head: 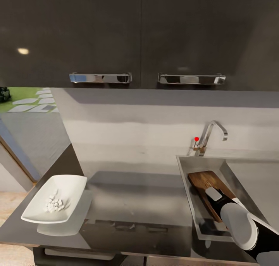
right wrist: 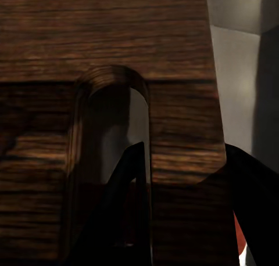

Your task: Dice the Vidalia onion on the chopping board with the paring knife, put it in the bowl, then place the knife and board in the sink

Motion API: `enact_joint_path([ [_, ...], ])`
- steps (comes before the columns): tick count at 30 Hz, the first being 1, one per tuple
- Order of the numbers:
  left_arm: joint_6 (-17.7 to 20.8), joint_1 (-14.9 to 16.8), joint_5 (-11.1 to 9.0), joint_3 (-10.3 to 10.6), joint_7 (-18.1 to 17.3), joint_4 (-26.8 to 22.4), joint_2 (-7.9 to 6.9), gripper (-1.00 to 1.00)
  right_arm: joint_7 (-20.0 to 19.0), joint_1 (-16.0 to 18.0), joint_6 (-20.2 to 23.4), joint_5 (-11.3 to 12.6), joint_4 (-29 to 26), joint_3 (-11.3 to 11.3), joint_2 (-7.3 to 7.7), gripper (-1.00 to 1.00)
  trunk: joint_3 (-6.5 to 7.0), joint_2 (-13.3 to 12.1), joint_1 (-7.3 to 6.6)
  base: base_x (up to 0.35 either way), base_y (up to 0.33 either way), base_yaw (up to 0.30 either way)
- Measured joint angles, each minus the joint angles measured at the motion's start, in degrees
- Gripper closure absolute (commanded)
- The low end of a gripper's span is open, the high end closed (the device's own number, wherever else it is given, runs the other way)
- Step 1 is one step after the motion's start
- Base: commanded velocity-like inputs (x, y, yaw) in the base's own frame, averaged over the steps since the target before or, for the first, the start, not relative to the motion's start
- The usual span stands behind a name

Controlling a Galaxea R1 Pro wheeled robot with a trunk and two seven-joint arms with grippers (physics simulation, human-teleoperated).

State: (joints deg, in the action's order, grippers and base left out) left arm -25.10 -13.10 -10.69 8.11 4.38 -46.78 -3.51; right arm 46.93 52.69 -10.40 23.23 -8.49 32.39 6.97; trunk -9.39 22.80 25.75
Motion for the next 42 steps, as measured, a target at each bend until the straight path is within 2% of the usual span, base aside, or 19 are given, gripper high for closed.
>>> enact_joint_path([
  [10,0.01,0.00,0.00,-0.02,0.00,0.00,0.00,-1.00,-0.05,0.00,0.02,-0.08,-0.13,0.02,0.04,1.00,-0.93,0.00,0.00,0.000,0.000,0.000],
  [16,-0.01,0.00,0.00,0.00,0.00,0.01,0.00,-1.00,-0.20,0.06,0.32,-1.58,-0.34,0.05,0.06,1.00,-1.47,0.05,-0.02,0.000,0.000,0.000],
  [23,-0.02,0.01,0.00,0.01,0.00,0.04,0.00,-1.00,-0.20,0.04,0.61,-1.09,-1.08,-0.13,0.04,1.00,-1.83,0.06,-0.02,0.000,0.000,0.000],
  [24,-0.01,0.01,0.00,0.03,0.00,0.06,0.00,-1.00,-0.18,0.04,0.63,-1.07,-1.10,-0.15,0.04,-1.00,-1.84,0.06,-0.02,0.000,0.000,0.000],
  [25,-0.02,0.00,0.00,0.00,0.00,0.05,0.00,-1.00,-0.03,0.00,0.02,0.03,-0.22,0.03,0.04,-1.00,-1.85,0.00,0.00,0.000,0.000,0.000],
  [26,-0.01,0.00,0.01,0.00,0.00,0.04,0.00,-1.00,0.07,-0.01,-0.14,0.14,-0.17,0.35,0.00,-1.00,-1.86,0.01,-0.01,0.000,0.000,0.000],
  [42,0.01,0.00,0.00,-0.04,0.00,0.18,0.01,-1.00,-0.05,0.01,-0.16,-0.11,-0.74,-0.43,-0.20,-1.00,-1.86,0.01,0.00,0.000,0.000,0.000],
])
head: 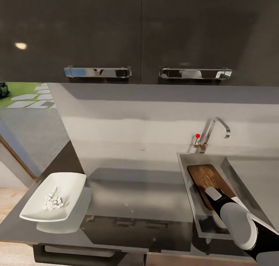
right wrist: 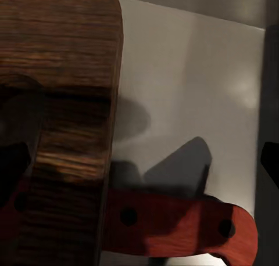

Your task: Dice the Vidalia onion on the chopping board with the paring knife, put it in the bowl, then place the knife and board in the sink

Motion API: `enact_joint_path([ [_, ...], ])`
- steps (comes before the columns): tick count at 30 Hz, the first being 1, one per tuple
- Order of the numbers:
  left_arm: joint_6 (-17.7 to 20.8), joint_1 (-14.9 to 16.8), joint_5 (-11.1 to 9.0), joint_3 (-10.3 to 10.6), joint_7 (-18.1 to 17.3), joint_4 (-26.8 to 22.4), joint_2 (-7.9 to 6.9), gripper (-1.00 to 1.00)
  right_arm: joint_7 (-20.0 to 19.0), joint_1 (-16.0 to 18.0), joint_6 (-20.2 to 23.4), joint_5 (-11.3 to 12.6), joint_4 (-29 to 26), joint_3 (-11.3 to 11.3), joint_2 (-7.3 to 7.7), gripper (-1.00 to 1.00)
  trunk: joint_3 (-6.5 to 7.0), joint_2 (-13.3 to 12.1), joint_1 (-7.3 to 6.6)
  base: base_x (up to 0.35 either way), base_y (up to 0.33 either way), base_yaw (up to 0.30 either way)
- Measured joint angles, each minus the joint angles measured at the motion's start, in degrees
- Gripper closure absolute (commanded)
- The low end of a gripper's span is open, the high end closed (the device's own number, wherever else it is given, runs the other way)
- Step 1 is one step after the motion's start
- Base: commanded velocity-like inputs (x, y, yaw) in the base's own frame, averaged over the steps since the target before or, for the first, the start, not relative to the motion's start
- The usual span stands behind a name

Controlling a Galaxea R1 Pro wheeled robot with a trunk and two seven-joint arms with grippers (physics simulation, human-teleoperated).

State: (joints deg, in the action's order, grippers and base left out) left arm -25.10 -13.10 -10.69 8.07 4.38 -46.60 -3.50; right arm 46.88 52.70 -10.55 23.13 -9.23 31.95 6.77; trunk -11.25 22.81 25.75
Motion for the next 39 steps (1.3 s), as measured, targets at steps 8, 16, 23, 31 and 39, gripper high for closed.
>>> enact_joint_path([
  [8,0.00,0.00,0.00,0.00,0.00,-0.01,0.00,-1.00,0.19,0.02,0.69,-0.37,-2.01,-0.02,-0.02,-1.00,0.00,0.00,0.00,0.000,0.000,0.000],
  [16,0.00,0.00,0.00,-0.01,0.00,0.05,0.05,-1.00,0.08,0.00,18.27,0.09,-22.08,-0.84,-2.52,-1.00,0.01,0.01,0.00,0.000,0.000,0.000],
  [23,0.00,0.00,0.01,-0.01,0.00,0.10,0.03,-1.00,-0.31,-0.01,33.66,-6.89,-39.65,-3.06,-9.44,-1.00,0.01,0.00,0.00,0.000,0.000,0.000],
  [31,0.00,0.00,0.01,-0.02,0.00,0.01,0.00,-1.00,-15.11,-8.63,40.64,-14.68,-59.59,-16.77,-15.09,-1.00,0.00,0.00,-0.01,0.000,0.000,0.000],
  [39,0.01,0.00,0.02,-0.03,0.00,0.08,-0.01,-1.00,-28.76,-19.21,43.29,-19.27,-73.26,-18.38,-15.07,-1.00,0.00,-0.01,0.02,-0.127,0.041,0.000],
])
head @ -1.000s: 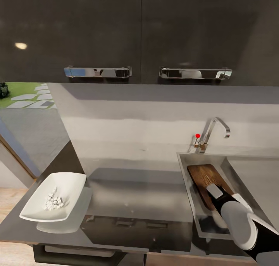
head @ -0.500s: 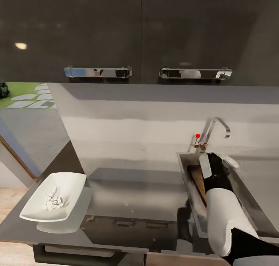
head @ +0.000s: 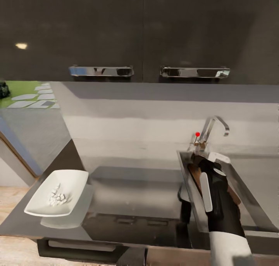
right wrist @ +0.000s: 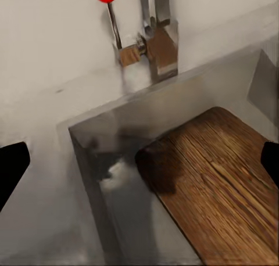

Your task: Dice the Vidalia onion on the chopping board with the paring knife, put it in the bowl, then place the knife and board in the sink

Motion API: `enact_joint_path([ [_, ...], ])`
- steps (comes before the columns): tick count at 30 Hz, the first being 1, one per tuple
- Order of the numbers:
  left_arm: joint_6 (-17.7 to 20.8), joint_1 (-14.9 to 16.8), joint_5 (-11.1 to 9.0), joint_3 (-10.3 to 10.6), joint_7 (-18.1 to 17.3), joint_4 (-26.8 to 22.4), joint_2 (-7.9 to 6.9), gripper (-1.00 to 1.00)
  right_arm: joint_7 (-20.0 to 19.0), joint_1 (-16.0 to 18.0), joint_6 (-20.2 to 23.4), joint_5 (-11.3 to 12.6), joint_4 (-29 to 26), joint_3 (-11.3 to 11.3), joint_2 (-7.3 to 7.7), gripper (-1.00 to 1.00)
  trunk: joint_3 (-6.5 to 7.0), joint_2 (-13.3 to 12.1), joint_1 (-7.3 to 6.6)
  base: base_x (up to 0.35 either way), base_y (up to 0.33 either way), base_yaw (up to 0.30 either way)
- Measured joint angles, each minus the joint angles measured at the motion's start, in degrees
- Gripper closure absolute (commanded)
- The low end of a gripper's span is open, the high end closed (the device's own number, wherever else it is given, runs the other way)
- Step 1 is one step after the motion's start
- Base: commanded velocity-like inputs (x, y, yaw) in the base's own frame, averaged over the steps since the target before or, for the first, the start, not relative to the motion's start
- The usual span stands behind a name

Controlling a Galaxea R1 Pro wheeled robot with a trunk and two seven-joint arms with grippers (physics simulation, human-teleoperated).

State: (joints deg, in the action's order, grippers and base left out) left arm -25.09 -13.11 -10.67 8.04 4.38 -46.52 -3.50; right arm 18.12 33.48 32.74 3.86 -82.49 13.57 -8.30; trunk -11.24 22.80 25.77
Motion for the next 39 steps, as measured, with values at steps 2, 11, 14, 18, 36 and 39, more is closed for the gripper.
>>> enact_joint_path([
  [2,0.00,0.00,0.00,0.00,0.00,0.00,0.01,-1.00,-3.51,-1.87,-0.12,-2.25,-1.60,-0.10,-0.06,-1.00,0.00,0.00,0.01,-0.292,0.102,0.000],
  [11,0.00,0.00,0.00,0.00,0.00,0.03,0.01,-1.00,-12.66,-5.80,-0.37,-5.54,-4.00,-0.01,-0.01,-1.00,0.00,0.00,0.01,-0.312,0.110,0.000],
  [14,0.00,0.00,0.00,0.00,0.00,0.03,0.01,-1.00,-12.85,-6.01,-0.38,-5.70,-4.06,-0.01,-0.01,-1.00,0.00,0.00,0.01,-0.316,0.111,0.000],
  [18,0.00,0.00,0.00,0.00,0.00,0.01,0.01,-1.00,-12.86,-6.10,-0.36,-5.77,-4.08,-0.04,0.00,-1.00,0.00,0.00,0.01,-0.316,0.111,0.000],
  [36,0.00,0.00,0.01,-0.01,0.00,0.09,0.00,-1.00,-12.87,-6.22,-0.38,-5.78,-4.09,-0.08,-0.06,-1.00,0.00,-0.01,0.01,-0.316,0.111,0.000],
  [39,0.00,0.00,0.01,0.00,0.00,0.09,0.03,-1.00,-12.86,-6.69,-0.41,-5.79,-4.09,-0.08,-0.09,-1.00,0.00,0.00,0.01,-0.316,0.111,0.000],
])
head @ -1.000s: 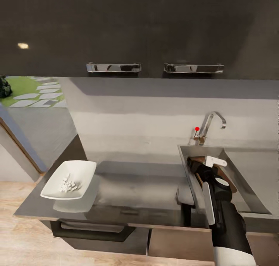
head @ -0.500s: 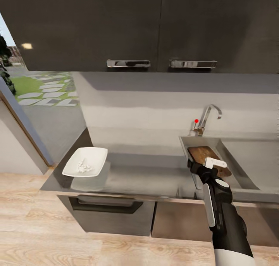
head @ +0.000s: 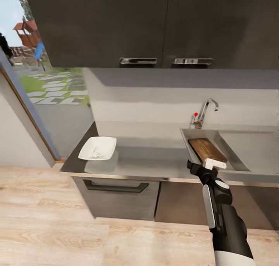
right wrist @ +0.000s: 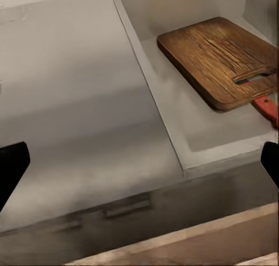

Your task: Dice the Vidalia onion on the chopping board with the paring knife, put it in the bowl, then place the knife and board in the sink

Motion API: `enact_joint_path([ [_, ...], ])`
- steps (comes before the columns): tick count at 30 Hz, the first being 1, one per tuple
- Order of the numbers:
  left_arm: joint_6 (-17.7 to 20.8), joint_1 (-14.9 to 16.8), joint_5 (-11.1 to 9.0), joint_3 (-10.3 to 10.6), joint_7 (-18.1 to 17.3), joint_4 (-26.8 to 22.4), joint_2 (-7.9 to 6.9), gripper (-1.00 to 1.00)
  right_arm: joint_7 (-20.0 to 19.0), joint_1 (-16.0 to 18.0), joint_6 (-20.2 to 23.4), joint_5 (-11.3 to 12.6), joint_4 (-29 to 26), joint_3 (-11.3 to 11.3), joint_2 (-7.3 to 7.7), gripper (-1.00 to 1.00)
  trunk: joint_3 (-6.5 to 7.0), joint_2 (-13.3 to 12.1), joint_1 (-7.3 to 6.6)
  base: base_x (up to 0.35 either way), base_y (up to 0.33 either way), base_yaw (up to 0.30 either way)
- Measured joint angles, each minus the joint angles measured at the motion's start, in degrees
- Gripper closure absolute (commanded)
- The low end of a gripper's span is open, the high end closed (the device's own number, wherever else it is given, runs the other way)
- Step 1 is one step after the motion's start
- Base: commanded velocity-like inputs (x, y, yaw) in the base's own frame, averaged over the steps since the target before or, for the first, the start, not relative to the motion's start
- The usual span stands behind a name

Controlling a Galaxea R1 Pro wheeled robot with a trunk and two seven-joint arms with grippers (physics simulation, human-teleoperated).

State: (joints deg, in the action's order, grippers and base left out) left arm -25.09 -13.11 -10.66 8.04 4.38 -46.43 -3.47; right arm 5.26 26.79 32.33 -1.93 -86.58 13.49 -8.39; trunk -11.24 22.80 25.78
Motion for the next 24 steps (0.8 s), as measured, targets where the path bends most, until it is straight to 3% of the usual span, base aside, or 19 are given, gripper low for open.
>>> enact_joint_path([
  [12,0.00,0.00,0.00,-0.05,0.00,0.00,-0.03,-1.00,-0.12,-4.88,-4.40,0.06,0.01,0.00,0.00,-1.00,0.00,0.00,0.00,-0.316,0.111,0.000],
  [18,0.00,0.00,-0.01,-0.05,0.00,-0.05,-0.03,-1.00,-0.30,-10.62,-8.30,0.15,0.15,-0.06,0.00,-1.00,-0.01,0.01,-0.02,-0.240,0.077,0.000],
  [23,0.00,0.00,-0.02,-0.08,0.04,-0.25,-0.03,-1.00,-2.05,-15.87,-14.97,-0.02,2.83,-0.08,-0.01,-1.00,-0.01,0.01,-0.03,-0.027,0.007,0.000],
  [24,0.00,0.00,-0.02,-0.08,0.06,-0.35,-0.06,-1.00,-4.08,-17.11,-17.79,-1.33,5.28,-0.09,0.00,-1.00,-0.01,0.01,-0.04,-0.003,0.001,0.000],
])
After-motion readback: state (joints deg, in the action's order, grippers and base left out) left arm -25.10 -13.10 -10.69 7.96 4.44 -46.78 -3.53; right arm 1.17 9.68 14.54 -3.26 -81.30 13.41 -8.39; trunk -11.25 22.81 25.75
